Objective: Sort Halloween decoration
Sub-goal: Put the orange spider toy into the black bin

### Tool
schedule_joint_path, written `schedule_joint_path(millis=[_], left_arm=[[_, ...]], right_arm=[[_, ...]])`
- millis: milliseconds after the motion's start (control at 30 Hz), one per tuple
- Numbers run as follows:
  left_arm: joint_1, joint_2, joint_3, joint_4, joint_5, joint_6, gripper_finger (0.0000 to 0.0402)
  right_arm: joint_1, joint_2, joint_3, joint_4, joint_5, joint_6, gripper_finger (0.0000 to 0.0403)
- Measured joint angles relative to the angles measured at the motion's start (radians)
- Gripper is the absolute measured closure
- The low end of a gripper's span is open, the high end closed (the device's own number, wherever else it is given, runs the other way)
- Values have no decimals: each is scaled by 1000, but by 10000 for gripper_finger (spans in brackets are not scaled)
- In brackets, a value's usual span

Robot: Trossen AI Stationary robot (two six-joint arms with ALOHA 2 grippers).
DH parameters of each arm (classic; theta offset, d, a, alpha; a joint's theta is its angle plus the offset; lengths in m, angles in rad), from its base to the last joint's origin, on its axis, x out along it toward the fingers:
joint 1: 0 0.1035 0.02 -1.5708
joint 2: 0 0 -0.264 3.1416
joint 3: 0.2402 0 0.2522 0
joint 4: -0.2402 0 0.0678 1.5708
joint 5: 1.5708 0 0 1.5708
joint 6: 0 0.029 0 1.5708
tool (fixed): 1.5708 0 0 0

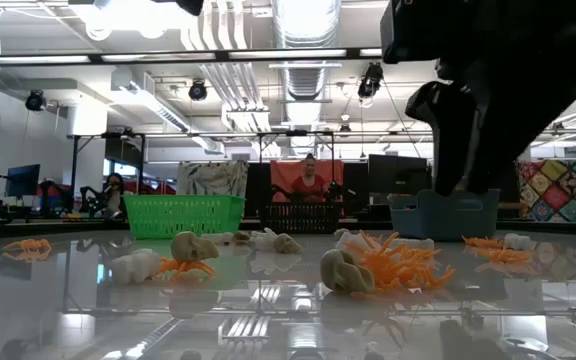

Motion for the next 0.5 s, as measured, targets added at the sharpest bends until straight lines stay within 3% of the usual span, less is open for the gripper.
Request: schedule_joint_path(millis=[167, 500], left_arm=[[0, -91, -90, 11, 0, 6, 304], [1, -300, -210, 52, -1, 19, 304]], right_arm=[[0, 55, 31, -62, -70, 96, 187], [-26, 58, 34, -87, -90, 585, 186]])
